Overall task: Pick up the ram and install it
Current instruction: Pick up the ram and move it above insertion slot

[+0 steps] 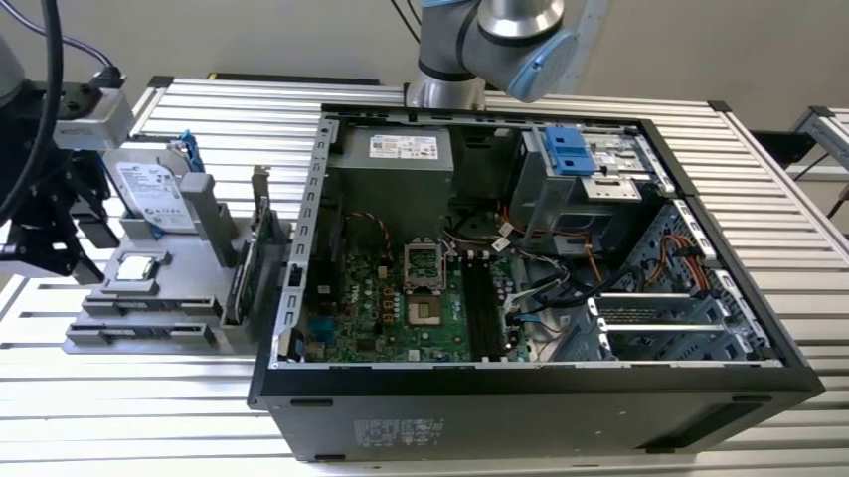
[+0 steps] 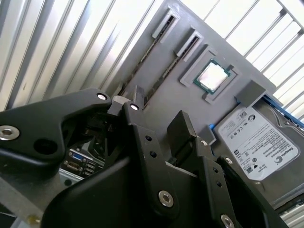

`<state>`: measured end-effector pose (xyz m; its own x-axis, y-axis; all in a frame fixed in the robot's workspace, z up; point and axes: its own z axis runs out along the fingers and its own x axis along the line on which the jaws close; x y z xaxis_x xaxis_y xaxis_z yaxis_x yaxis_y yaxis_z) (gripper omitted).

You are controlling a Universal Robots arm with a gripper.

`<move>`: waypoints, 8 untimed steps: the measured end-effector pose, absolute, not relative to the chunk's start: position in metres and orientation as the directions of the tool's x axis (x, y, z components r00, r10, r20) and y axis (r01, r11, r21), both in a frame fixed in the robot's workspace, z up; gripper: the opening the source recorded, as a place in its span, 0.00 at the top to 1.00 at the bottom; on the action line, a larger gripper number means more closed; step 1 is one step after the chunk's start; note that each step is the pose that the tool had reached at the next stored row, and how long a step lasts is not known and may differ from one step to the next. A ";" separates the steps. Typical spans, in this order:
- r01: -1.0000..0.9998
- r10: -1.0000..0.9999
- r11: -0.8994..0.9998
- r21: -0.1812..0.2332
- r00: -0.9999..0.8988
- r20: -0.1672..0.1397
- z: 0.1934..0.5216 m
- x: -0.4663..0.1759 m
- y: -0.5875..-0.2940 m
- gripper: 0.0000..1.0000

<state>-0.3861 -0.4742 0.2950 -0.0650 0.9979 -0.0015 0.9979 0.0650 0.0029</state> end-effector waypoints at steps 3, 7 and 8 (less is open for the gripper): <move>0.998 0.998 0.066 0.003 -0.066 -0.002 0.293 -0.386 -0.474 0.00; 0.998 0.998 0.068 0.003 -0.068 -0.001 0.290 -0.386 -0.474 0.00; 0.998 0.998 0.068 0.003 -0.068 -0.001 0.290 -0.386 -0.474 0.00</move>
